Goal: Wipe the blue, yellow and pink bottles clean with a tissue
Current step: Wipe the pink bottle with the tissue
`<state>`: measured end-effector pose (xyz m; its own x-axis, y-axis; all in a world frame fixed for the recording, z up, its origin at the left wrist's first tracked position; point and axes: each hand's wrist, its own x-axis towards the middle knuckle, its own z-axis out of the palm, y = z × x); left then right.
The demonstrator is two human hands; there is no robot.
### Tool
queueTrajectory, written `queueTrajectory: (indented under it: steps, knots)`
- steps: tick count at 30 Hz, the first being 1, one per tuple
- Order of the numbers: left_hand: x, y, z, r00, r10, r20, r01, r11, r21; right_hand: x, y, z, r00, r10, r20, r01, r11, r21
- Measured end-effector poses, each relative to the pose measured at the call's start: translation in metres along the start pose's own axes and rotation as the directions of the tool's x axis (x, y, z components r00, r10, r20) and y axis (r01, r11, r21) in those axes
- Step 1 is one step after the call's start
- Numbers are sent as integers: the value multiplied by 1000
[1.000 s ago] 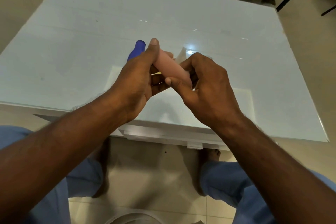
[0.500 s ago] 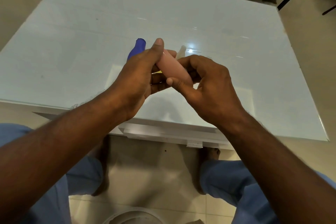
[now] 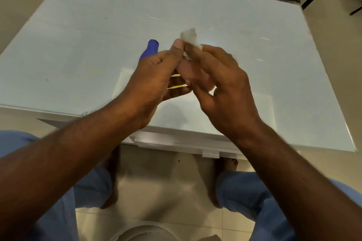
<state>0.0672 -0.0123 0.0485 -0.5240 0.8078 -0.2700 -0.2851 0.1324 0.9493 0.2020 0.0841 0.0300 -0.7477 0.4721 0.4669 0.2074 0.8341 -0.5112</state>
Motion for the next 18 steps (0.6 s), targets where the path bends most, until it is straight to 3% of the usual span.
queueTrajectory:
  steps: [7,11,18]
  knots:
    - [0,-4,0,998,53,-26,-49,988,145,1,4,-1,999,12,-43,-11,999,32]
    - [1,-3,2,995,91,-43,-81,975,209,-2,5,2,996,21,-91,-32,993,-115]
    - [1,0,2,996,3,-86,6,994,105,1,-1,-1,998,36,-60,-38,999,-29]
